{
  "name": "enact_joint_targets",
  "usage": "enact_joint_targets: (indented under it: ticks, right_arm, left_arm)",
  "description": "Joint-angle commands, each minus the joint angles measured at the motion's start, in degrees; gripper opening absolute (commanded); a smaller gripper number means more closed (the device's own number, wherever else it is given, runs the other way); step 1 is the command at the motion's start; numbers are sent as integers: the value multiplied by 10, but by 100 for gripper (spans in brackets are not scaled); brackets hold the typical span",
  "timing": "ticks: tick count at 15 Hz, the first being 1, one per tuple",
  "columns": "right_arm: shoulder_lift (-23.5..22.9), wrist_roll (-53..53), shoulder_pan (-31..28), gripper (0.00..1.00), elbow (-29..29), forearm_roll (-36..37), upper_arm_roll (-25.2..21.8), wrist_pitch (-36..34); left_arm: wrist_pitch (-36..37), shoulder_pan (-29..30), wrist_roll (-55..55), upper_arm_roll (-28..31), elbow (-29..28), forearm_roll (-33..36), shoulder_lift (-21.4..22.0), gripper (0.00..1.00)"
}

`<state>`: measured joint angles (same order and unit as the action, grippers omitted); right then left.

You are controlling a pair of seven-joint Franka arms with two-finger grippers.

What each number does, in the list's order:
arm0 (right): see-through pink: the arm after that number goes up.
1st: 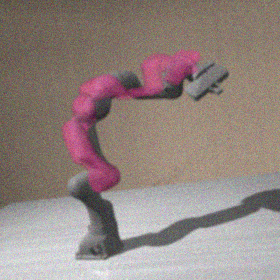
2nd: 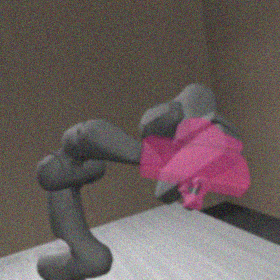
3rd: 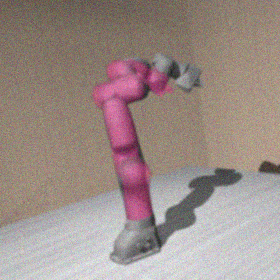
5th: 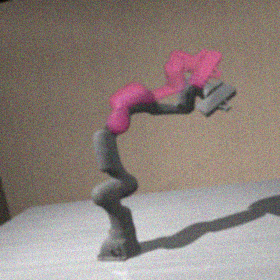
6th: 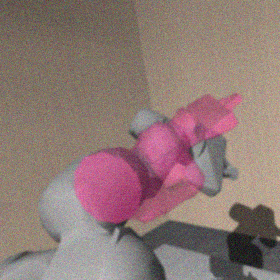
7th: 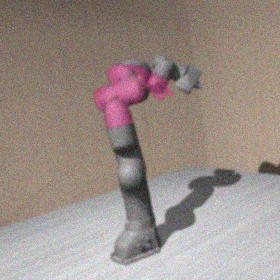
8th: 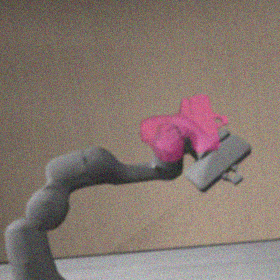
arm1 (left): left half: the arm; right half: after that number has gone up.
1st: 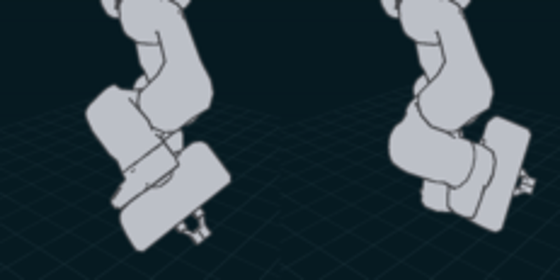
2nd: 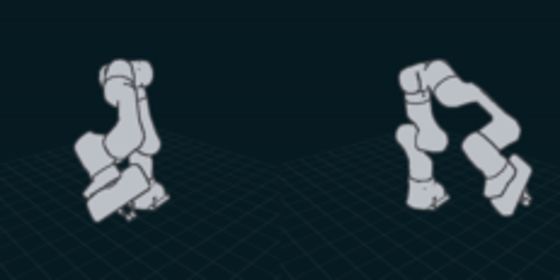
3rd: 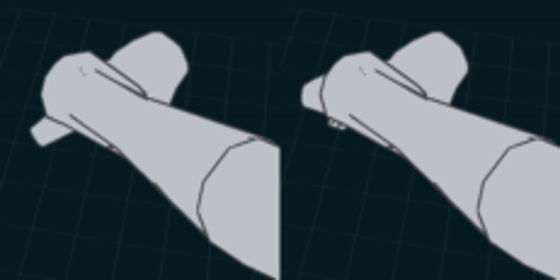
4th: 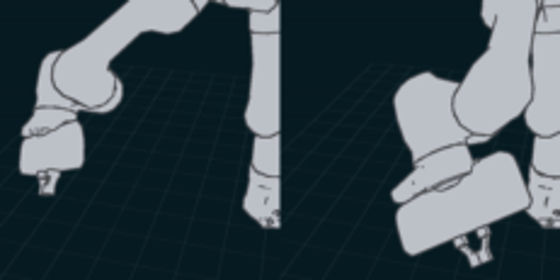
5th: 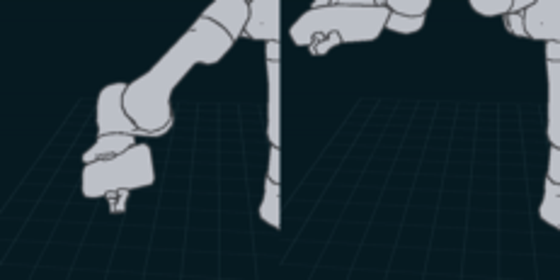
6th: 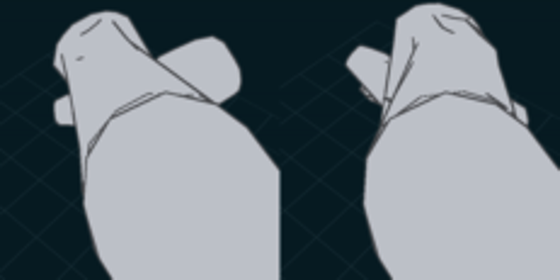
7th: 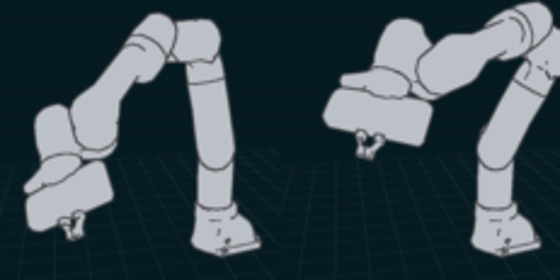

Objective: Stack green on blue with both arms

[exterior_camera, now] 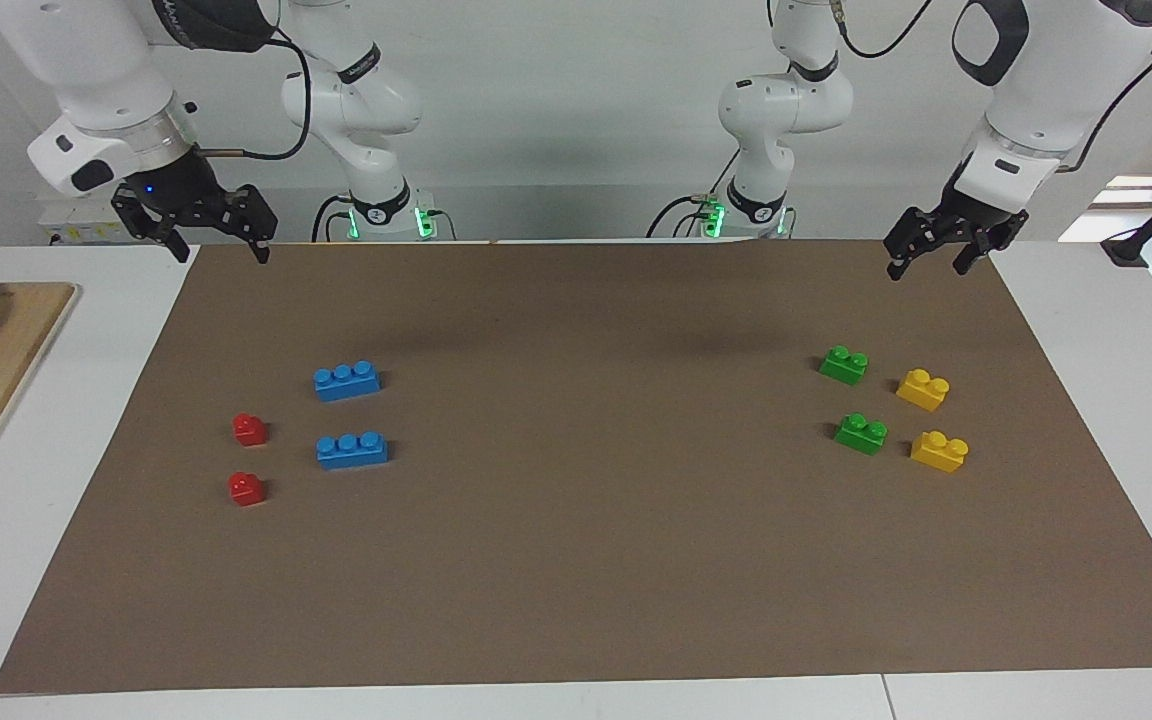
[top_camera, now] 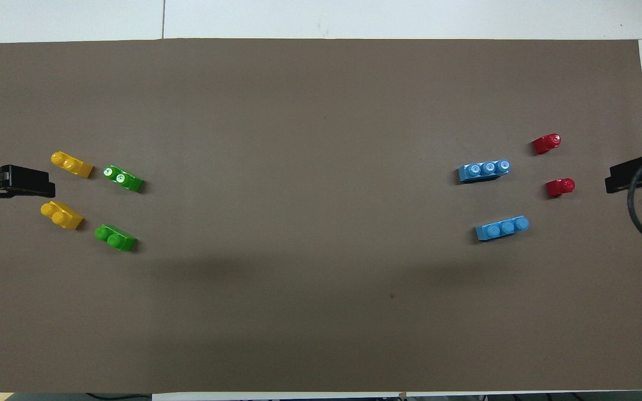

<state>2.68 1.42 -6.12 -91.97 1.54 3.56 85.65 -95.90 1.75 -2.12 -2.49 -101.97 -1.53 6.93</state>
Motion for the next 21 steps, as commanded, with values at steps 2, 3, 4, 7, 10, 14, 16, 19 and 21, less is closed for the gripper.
enact_joint_targets:
  ticks: [2,3,4,7,10,14,16,19,21]
  right_arm:
    - [8,-11,-1,100,-10,3,1,2]
    - [8,-11,-3,100,-10,2,1,1]
    - [8,-10,-3,100,-11,2,1,1]
    - [8,-37,-8,100,-12,-5,0,9]
    - [7,-137,-9,100,-12,-23,-1,16]
    - [7,-304,1,99,-20,-23,0,38]
    - [4,-387,1,98,-25,-24,0,36]
    - [-9,-534,-7,98,-32,-81,0,29]
    - [-29,-634,-22,99,-32,-136,0,37]
  left_arm:
    - [2,4,-3,-1,1,-5,2,100]
    - [2,4,-3,-1,1,-4,1,100]
    - [1,4,-3,-2,1,-4,2,100]
    - [-13,5,-27,-1,-7,-4,5,100]
    - [-55,4,-158,-1,-45,-4,17,100]
    - [-116,2,-360,-3,-95,-4,13,100]
    - [-144,4,-420,-3,-114,-4,5,100]
    - [-189,3,-445,-3,-118,-4,-51,100]
    - [-226,6,-474,-3,-118,-4,-77,100]
